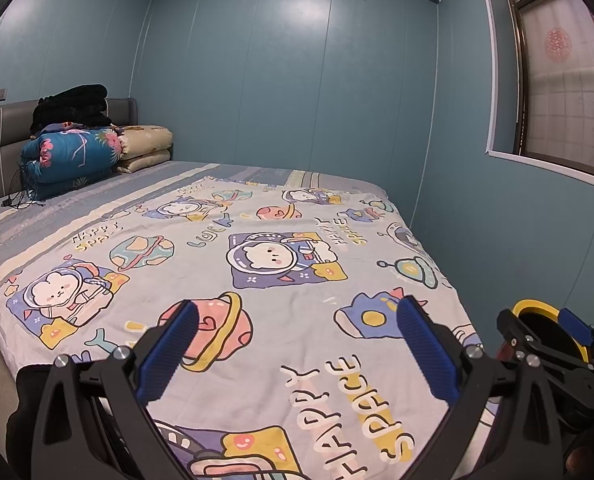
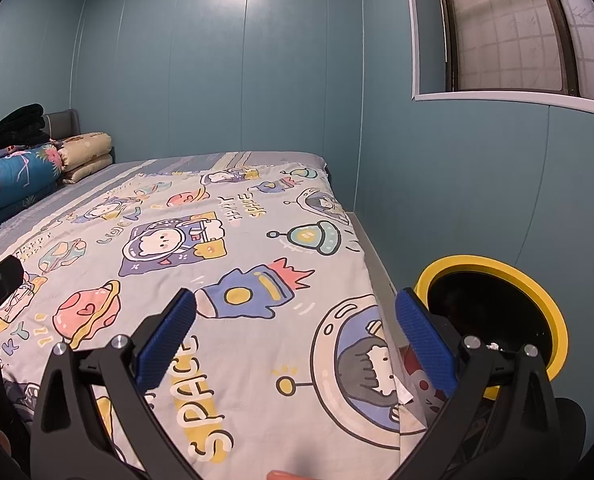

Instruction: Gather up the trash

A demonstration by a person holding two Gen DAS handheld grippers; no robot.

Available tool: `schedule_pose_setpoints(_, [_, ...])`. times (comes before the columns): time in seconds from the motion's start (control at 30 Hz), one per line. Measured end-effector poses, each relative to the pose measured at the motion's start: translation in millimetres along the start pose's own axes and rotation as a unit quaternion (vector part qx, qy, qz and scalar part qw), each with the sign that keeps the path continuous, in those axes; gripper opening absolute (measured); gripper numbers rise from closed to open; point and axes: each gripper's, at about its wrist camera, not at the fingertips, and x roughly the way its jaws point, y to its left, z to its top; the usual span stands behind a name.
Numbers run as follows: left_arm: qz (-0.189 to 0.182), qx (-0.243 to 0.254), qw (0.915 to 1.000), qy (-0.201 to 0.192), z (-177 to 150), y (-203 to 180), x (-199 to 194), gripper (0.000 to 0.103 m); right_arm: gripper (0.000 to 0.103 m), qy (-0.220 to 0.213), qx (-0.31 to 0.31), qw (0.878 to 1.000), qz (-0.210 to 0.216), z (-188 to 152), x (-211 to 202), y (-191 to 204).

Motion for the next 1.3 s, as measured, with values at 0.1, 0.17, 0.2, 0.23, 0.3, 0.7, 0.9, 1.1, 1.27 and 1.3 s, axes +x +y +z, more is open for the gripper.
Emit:
schedule_pose_setpoints(0.1, [-0.002, 0.001, 1.0, 0.0, -0.5, -0.3, -0.7, 0.095, 0.095, 0.0, 0.0, 1.0, 0.0, -0.2, 0.3, 0.2])
schedule_pose_setpoints(0.17, [-0.002, 0.003, 1.0, -0.001, -0.7, -1.2, -1.2, 0.095, 0.095, 0.002, 0.001, 1.0, 0.001, -0.5, 0.6, 0.3])
schedule_pose_setpoints(0.2, [-0.002, 0.003, 1.0, -0.001, -0.9, -1.2, -1.8, 0.095, 0.095, 0.003, 0.001, 1.0, 0.001, -0.5, 0.7, -0.2])
schedule_pose_setpoints(0.23, [-0.003, 0.003, 1.0, -0.001, -1.2, -1.2, -1.4, 0.095, 0.095, 0.003, 0.001, 1.0, 0.001, -0.4, 1.1, -0.4])
schedule_pose_setpoints(0.3, [-0.003, 0.002, 1.0, 0.001, -1.5, -0.7, -1.0, 0.095, 0.095, 0.004, 0.002, 1.0, 0.001, -0.6, 0.8, -0.3])
schedule_pose_setpoints(0.7, [-0.005, -0.002, 1.0, 0.006, -1.2, 1.2, 1.3, 0.095, 0.095, 0.005, 0.001, 1.0, 0.003, -0.8, 2.4, -0.5])
schedule_pose_setpoints(0.9, [-0.011, -0.004, 0.9999, 0.009, -2.2, 2.6, 2.2, 0.095, 0.095, 0.006, 0.002, 1.0, 0.004, -0.4, 2.3, -0.7])
schedule_pose_setpoints(1.1, [-0.006, -0.002, 1.0, 0.004, -2.0, 1.1, 1.9, 0.095, 0.095, 0.006, 0.002, 1.0, 0.005, 0.3, 2.1, -1.1])
schedule_pose_setpoints(1.27, [-0.004, 0.003, 1.0, 0.0, -1.9, -0.6, -0.4, 0.095, 0.095, 0.007, 0.003, 1.0, 0.004, 0.5, 1.9, -1.1])
schedule_pose_setpoints(1.3, [-0.005, 0.003, 1.0, 0.0, -2.1, -0.7, -0.8, 0.095, 0.095, 0.006, 0.002, 1.0, 0.004, 0.5, 2.1, -1.0])
